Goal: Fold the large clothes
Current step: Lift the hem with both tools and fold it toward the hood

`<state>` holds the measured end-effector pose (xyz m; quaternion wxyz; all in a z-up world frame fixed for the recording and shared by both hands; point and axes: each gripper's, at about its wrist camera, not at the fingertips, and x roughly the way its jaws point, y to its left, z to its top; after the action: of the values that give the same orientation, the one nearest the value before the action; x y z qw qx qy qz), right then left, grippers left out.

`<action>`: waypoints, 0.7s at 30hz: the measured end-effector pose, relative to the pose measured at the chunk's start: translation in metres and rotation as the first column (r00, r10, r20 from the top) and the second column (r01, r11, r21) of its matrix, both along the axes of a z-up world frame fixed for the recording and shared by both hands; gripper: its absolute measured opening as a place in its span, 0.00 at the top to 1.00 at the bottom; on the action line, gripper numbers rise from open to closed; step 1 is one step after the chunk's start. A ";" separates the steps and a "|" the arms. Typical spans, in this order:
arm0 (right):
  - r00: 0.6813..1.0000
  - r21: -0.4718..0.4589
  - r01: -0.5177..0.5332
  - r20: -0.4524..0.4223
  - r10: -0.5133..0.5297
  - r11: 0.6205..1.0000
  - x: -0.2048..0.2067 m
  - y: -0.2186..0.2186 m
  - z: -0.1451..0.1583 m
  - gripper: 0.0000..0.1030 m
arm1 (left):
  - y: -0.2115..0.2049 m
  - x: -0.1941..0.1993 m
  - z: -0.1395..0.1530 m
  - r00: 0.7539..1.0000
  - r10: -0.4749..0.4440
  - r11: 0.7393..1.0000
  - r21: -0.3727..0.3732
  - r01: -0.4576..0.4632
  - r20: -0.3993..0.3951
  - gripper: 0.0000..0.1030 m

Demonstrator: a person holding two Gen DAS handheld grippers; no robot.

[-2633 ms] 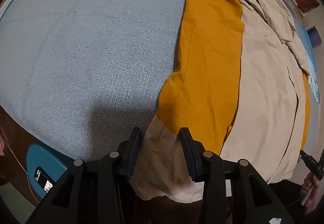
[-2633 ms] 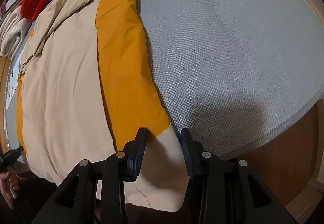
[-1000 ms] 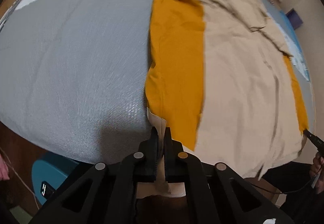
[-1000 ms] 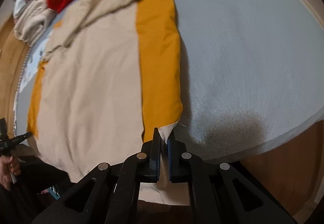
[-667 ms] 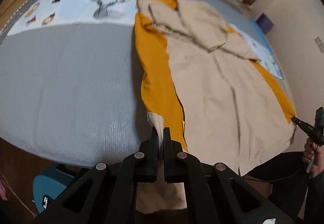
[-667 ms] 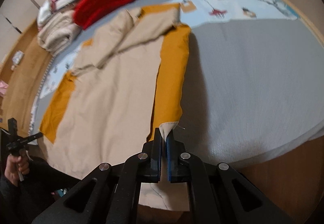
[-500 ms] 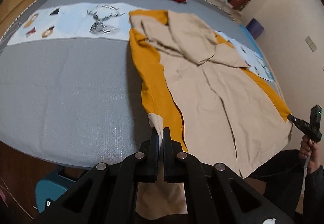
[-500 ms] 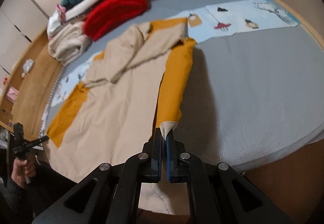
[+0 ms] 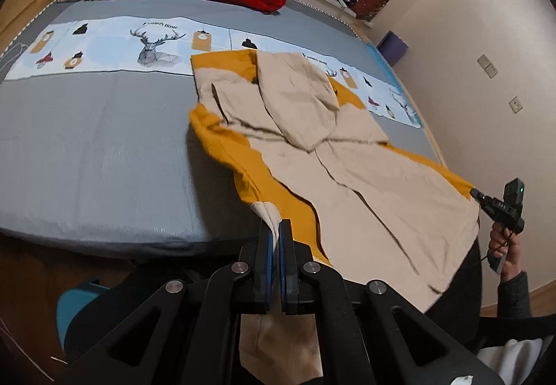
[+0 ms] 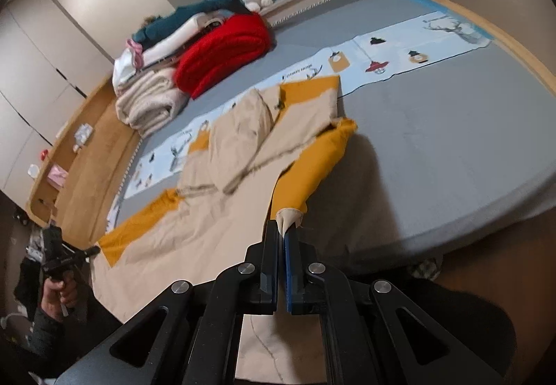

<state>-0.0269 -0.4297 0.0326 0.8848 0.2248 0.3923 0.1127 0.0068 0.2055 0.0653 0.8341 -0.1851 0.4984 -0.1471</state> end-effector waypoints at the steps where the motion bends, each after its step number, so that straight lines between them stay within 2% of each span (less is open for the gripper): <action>1: 1.000 0.012 0.010 0.004 -0.010 1.000 -0.003 -0.003 0.001 0.97 | 0.004 0.002 -0.002 1.000 0.011 1.000 -0.011 -0.011 -0.004 0.98; 4: 1.000 0.016 0.026 0.008 -0.026 1.000 0.007 -0.008 0.000 0.97 | 0.014 0.025 -0.019 0.998 0.052 0.998 -0.031 -0.053 -0.032 0.98; 7: 1.000 -0.007 0.025 0.003 -0.025 1.000 0.043 -0.007 -0.004 0.97 | 0.022 0.055 -0.036 0.994 0.089 0.995 -0.043 -0.092 -0.059 0.98; 9: 1.000 -0.037 0.009 0.009 -0.009 0.999 0.081 -0.004 -0.008 0.97 | 0.027 0.086 -0.050 0.990 0.119 0.990 -0.064 -0.124 -0.078 0.98; 14: 1.000 -0.082 0.006 -0.002 -0.006 0.997 0.184 -0.003 -0.021 0.97 | 0.035 0.180 -0.085 0.979 0.176 0.982 -0.049 -0.182 -0.098 0.98; 18: 0.997 -0.133 0.028 -0.073 -0.038 0.991 0.272 -0.003 -0.053 0.97 | 0.044 0.235 -0.118 0.967 0.225 0.973 -0.029 -0.230 -0.122 0.98; 21: 0.989 -0.156 0.039 -0.133 -0.060 0.987 0.312 -0.004 -0.082 0.97 | 0.049 0.258 -0.149 0.951 0.240 0.967 -0.042 -0.252 -0.193 0.95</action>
<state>0.2849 -0.4334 -0.0492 0.8729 0.1731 0.4540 0.0443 0.2650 0.2545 -0.0834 0.7890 -0.2863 0.5421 -0.0404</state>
